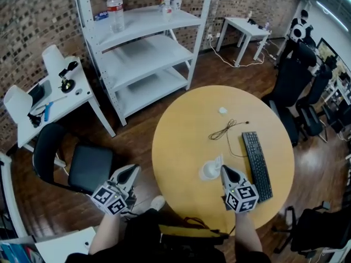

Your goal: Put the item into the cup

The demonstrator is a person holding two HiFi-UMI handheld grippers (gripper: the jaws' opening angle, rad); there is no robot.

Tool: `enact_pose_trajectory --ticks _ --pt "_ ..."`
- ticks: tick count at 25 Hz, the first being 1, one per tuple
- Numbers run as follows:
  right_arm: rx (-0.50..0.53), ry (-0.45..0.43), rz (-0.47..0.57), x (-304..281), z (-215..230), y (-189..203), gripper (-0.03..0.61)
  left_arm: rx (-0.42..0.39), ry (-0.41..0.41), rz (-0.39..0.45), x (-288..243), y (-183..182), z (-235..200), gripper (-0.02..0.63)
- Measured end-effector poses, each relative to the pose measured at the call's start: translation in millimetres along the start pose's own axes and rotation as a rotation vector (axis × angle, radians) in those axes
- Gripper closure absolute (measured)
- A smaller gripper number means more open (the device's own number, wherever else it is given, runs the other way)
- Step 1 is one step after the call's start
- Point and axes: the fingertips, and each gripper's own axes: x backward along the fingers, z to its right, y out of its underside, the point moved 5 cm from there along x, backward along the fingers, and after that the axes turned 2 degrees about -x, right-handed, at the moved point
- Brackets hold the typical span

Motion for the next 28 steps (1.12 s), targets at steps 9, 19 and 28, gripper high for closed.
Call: enact_pose_trajectory --ticks 9,19,28 --pt "-0.163 -0.028 -0.017 -10.1 8.4 44.3 0.448 -0.016 -0.014 -0.027 8.2 -2.4 2.0 0.609" --pt "-0.169 0.047 0.143 32.5 24.5 20.1 0.448 -0.03 0.1 -0.053 -33.5 -5.7 12.5 0.609" --pt "-0.205 0.275 0.266 109.2 55.6 31.4 0.499 -0.055 0.306 -0.087 -100.8 0.5 43.6 0.609"
